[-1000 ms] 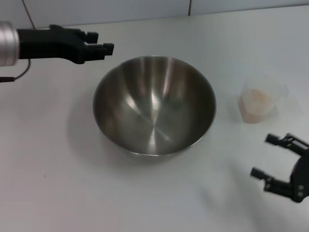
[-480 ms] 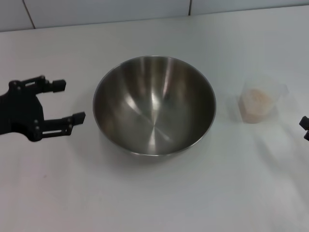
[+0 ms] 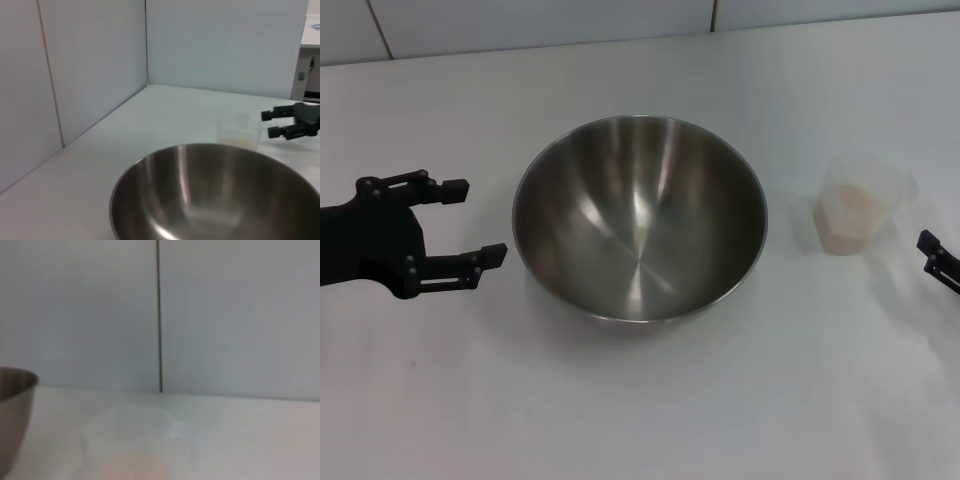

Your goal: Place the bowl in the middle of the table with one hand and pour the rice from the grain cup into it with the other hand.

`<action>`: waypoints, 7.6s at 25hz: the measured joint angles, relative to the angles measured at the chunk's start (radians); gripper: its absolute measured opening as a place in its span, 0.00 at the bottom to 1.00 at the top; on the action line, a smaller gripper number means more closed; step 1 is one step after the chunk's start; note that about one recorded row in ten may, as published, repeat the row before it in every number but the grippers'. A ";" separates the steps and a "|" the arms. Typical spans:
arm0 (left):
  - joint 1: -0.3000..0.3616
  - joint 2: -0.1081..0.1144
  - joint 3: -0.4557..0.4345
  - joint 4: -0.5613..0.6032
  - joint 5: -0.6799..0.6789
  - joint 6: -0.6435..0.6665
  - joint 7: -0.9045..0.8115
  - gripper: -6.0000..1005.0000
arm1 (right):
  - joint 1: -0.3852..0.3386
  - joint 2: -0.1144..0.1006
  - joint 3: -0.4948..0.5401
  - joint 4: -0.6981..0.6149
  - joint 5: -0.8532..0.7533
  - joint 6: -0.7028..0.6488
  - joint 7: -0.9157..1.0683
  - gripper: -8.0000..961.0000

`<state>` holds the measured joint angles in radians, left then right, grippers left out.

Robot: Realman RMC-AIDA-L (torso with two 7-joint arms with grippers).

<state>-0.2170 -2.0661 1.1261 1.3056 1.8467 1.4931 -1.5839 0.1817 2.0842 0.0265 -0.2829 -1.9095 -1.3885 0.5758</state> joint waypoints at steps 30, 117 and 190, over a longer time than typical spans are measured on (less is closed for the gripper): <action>-0.053 0.000 0.030 -0.046 0.051 -0.001 -0.025 0.83 | 0.130 -0.001 0.050 0.050 0.016 0.096 -0.011 0.72; -0.096 0.001 0.030 -0.072 0.101 0.014 -0.039 0.83 | 0.315 0.008 0.040 0.626 -0.098 -0.032 -3.065 0.02; -0.102 0.000 0.040 -0.080 0.103 0.019 -0.039 0.83 | 0.110 -0.003 0.475 0.583 -0.090 0.333 -0.591 0.34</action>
<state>-0.3191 -2.0661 1.1657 1.2256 1.9497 1.5123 -1.6229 0.2917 2.0815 0.5015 0.3006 -1.9998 -1.0555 -0.0154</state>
